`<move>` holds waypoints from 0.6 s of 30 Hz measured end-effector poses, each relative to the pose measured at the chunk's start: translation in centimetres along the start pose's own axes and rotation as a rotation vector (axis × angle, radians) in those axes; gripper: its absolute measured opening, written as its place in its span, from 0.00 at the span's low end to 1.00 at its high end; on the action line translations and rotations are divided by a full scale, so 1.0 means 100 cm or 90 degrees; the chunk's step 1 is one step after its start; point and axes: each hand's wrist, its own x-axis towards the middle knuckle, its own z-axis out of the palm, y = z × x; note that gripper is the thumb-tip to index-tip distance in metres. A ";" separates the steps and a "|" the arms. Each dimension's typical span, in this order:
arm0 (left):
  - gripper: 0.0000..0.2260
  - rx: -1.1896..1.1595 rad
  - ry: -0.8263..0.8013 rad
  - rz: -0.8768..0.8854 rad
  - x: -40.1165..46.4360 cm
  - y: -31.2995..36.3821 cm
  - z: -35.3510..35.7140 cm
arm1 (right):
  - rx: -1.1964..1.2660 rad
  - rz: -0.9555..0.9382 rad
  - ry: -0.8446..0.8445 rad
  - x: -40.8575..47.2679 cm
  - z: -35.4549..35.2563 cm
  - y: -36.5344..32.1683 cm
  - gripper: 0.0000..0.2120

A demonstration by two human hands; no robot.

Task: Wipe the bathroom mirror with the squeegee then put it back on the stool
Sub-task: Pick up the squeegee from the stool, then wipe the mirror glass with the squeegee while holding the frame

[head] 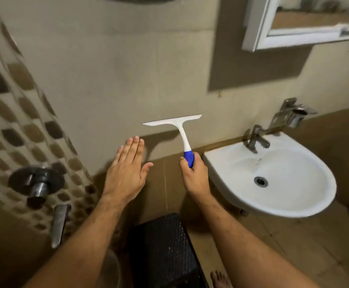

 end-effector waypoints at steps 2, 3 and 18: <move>0.31 -0.002 0.041 0.032 0.026 0.007 -0.021 | 0.010 -0.050 0.031 0.011 -0.014 -0.029 0.10; 0.31 -0.001 0.063 0.048 0.040 0.011 -0.034 | 0.014 -0.073 0.049 0.017 -0.022 -0.044 0.10; 0.27 -0.011 0.359 0.189 0.207 0.097 -0.184 | 0.097 -0.271 0.258 0.112 -0.161 -0.193 0.12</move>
